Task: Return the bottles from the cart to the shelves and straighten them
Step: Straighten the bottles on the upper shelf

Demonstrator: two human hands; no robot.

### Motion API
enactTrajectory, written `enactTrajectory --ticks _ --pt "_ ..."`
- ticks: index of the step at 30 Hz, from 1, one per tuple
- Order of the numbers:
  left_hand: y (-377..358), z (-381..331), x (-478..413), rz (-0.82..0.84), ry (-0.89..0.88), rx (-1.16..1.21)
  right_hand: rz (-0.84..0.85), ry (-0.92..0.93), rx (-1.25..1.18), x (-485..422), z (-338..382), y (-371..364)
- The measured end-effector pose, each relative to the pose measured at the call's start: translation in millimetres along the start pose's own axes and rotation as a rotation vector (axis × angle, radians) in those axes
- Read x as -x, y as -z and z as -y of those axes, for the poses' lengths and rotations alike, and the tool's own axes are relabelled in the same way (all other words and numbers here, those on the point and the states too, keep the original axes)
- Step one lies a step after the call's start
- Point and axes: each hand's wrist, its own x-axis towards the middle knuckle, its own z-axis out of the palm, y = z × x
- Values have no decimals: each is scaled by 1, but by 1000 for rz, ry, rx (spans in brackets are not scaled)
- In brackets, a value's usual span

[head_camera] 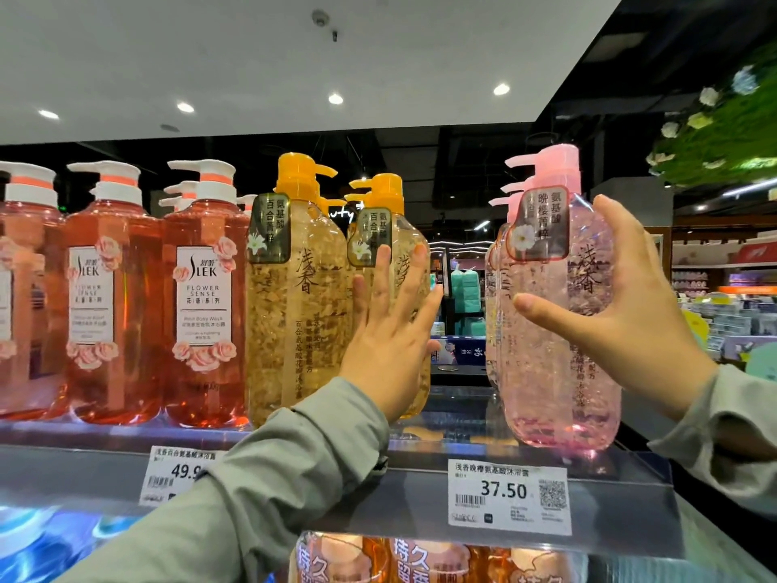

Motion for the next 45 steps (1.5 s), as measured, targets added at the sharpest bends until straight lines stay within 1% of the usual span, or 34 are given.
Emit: enactTrajectory --ticks 3,6,9,12,15,18,21,24,26,30,32,34,37,40,42,45 --pt "3 1 1 35 -5 49 3 8 25 1 1 0" --pt "11 3 2 100 -33 158 -2 8 51 1 3 1" --pt "25 6 12 94 -81 360 -4 43 132 3 6 0" --pt "40 11 19 47 -80 521 -22 115 210 6 13 -2" --pt "53 21 26 -30 -11 521 -14 247 228 11 24 -3" --pt "65 38 39 -139 30 502 69 392 233 20 31 -7" --pt "69 52 55 -183 89 443 225 422 176 29 41 -15" --pt "70 68 67 -132 173 385 346 417 150 36 50 -23" --pt "69 78 71 -82 208 412 389 386 147 38 53 -29" --pt "69 89 67 -29 239 513 449 162 62 33 71 -44" --pt "68 93 68 -13 241 589 464 85 56 28 79 -56" --pt "65 97 69 -2 228 658 446 17 49 24 87 -72" --pt "61 102 71 -6 211 684 364 -86 37 26 94 -94" --pt "60 103 72 10 209 717 285 -93 78 32 95 -105" --pt "59 104 72 17 199 707 280 -127 93 38 95 -107" --pt "59 103 73 16 206 707 320 -180 79 49 93 -107"
